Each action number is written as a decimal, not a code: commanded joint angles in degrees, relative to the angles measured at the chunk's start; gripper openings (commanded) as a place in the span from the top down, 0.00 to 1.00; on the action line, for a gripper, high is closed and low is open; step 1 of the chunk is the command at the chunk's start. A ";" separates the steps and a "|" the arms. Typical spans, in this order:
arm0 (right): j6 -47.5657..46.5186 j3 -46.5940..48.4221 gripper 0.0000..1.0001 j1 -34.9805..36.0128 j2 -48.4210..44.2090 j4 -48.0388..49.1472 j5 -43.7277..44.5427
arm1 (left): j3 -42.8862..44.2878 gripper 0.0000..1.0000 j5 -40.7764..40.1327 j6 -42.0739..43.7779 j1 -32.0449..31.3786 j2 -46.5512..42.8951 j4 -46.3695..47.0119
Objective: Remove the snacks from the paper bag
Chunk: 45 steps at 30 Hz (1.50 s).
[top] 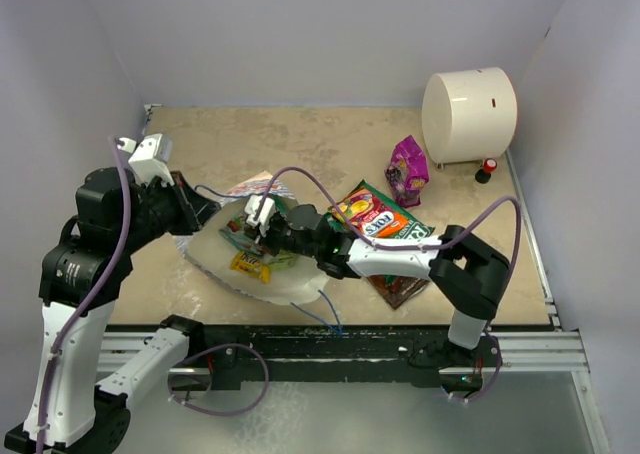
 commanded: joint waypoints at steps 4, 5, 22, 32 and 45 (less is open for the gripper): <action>-4.75 3.98 0.58 0.06 6.21 -4.69 10.52 | 2.01 1.00 12.94 -0.96 0.02 1.22 10.08; -5.63 4.52 0.54 0.08 7.35 -4.82 10.98 | 2.15 1.00 14.38 -1.28 0.03 1.46 11.39; 12.24 27.88 0.37 8.79 25.47 -1.45 6.83 | 10.41 1.00 18.46 7.81 -0.02 18.57 20.60; 8.01 22.75 0.36 5.86 21.51 -4.57 10.17 | 5.72 1.00 14.91 7.12 0.03 14.08 9.38; -1.02 7.59 0.26 5.31 10.90 -8.47 12.01 | -10.54 1.00 27.37 -4.77 -0.02 -0.32 9.12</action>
